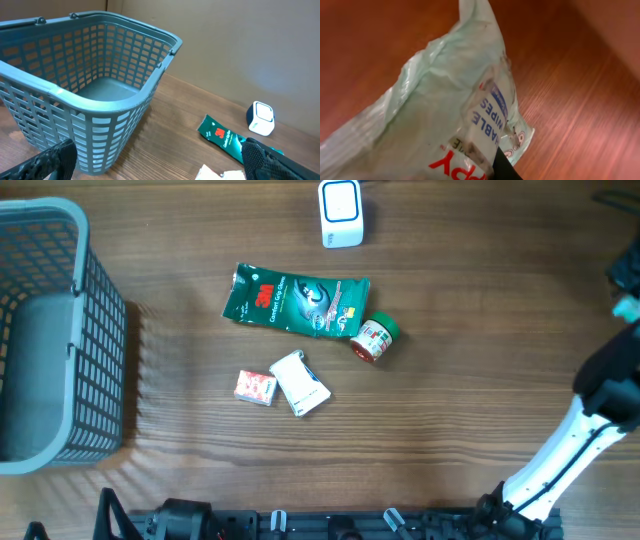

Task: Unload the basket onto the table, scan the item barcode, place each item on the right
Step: 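Carry the wipes pack to the right and drop it off the table edge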

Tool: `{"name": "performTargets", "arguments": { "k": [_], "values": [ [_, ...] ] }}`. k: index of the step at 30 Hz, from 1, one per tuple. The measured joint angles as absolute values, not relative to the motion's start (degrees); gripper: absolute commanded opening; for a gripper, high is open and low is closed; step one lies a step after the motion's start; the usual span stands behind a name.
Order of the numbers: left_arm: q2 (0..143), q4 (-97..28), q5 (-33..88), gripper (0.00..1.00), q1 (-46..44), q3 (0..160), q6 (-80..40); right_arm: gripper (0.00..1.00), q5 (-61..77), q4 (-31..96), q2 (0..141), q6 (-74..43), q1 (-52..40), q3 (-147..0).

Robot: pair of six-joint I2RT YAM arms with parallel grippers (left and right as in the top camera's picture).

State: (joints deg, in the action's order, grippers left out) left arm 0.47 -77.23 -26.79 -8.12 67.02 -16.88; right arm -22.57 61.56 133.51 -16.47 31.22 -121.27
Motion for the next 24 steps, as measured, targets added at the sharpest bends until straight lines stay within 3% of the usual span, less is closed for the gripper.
{"name": "performTargets", "arguments": {
  "k": [1,3,9,14,18,24],
  "values": [
    [0.47,-77.38,-26.79,1.0,-8.12,67.02,-16.88,0.08,-21.12,61.39,134.13,-16.47,32.75,-120.62],
    [0.47,-77.87,-26.79,1.0,-8.12,67.02,-16.88,1.0,-15.44,61.12,135.37,-16.82,36.47,-119.24],
    [0.47,-78.32,-26.79,1.0,-8.12,67.02,-16.88,1.0,3.01,62.54,132.57,-18.7,38.98,-122.37],
    [0.47,-78.46,-26.79,1.0,-8.12,67.02,-16.88,0.99,16.78,79.18,121.67,-27.51,34.22,-124.46],
    [0.47,-78.46,-26.79,1.0,-8.12,67.02,-16.88,1.0,26.83,87.22,121.58,-26.89,25.08,-122.61],
    [0.47,-78.43,-26.79,1.0,-8.12,67.02,-16.86,1.0,21.45,87.02,121.64,-25.76,0.01,-121.6]
  ]
}}
